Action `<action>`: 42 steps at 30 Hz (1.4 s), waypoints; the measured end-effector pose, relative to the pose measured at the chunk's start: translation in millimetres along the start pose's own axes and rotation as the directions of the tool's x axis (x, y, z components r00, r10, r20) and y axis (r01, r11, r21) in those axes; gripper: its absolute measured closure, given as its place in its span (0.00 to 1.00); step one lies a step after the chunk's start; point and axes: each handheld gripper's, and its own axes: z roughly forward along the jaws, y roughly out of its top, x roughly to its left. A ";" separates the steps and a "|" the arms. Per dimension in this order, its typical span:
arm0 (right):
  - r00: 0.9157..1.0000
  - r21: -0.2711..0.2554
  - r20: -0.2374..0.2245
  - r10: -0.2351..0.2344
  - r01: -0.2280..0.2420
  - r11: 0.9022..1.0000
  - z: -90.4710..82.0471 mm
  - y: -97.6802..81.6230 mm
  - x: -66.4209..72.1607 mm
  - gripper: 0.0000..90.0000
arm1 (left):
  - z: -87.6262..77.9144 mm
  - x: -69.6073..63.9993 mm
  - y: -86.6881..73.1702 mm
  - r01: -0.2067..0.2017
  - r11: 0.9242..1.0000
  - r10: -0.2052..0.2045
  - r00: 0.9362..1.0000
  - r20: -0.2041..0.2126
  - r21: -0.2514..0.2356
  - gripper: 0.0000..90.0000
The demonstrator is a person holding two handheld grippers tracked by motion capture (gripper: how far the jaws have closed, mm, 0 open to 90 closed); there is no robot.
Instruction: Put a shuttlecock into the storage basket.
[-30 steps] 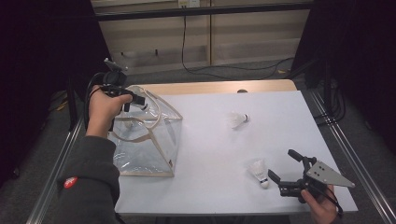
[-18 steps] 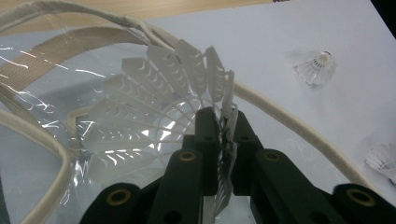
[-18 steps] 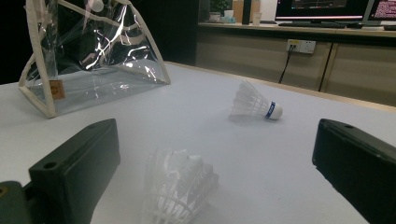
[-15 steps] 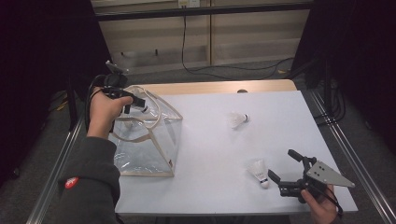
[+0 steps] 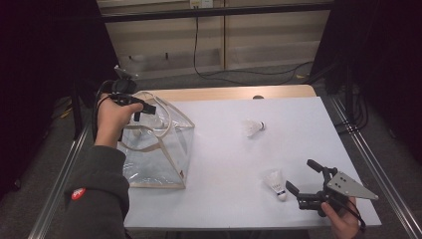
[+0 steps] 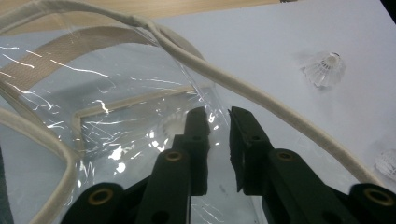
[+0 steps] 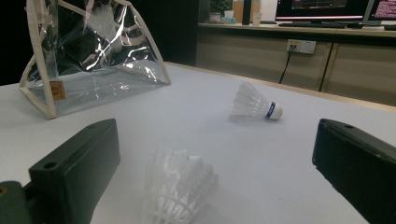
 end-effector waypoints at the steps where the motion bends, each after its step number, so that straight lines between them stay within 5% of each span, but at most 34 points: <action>1: 1.000 -0.001 0.000 -0.001 0.001 1.000 0.0 0.0 -0.1 0.01 | 0.0 0.2 -0.2 0.004 1.000 -0.004 1.000 0.004 -0.002 0.85; 6: 1.000 -0.001 0.001 -0.003 0.003 1.000 0.0 0.2 0.0 0.01 | -1.6 0.6 -0.4 0.001 1.000 -0.001 1.000 0.000 -0.009 0.83; 26: 1.000 -0.003 0.004 -0.006 0.006 1.000 -0.4 0.7 0.2 0.01 | -18.6 -9.6 0.6 -0.008 0.999 0.011 0.996 0.094 -0.033 0.71; 42: 1.000 -0.003 0.006 -0.005 0.005 1.000 -1.0 0.8 0.0 0.01 | -24.5 -29.4 4.3 -0.052 0.998 0.059 0.979 0.194 -0.038 0.56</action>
